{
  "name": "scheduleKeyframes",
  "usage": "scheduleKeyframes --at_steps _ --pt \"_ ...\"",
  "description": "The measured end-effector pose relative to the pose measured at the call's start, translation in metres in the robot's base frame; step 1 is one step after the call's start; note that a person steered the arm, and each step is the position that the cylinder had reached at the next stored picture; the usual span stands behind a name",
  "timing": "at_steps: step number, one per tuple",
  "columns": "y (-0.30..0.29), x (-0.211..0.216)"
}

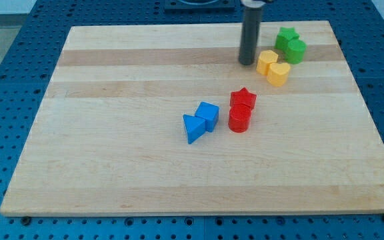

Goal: Push the yellow heart right a bit

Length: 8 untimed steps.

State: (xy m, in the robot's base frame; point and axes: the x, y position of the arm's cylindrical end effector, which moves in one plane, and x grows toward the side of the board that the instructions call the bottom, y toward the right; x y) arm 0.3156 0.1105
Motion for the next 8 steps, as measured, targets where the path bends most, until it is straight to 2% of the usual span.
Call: scheduleKeyframes --at_steps 2,5,6,8 --pt "0.046 0.022" --pt "-0.040 0.041" --pt "-0.021 0.061" --pt "0.042 0.062"
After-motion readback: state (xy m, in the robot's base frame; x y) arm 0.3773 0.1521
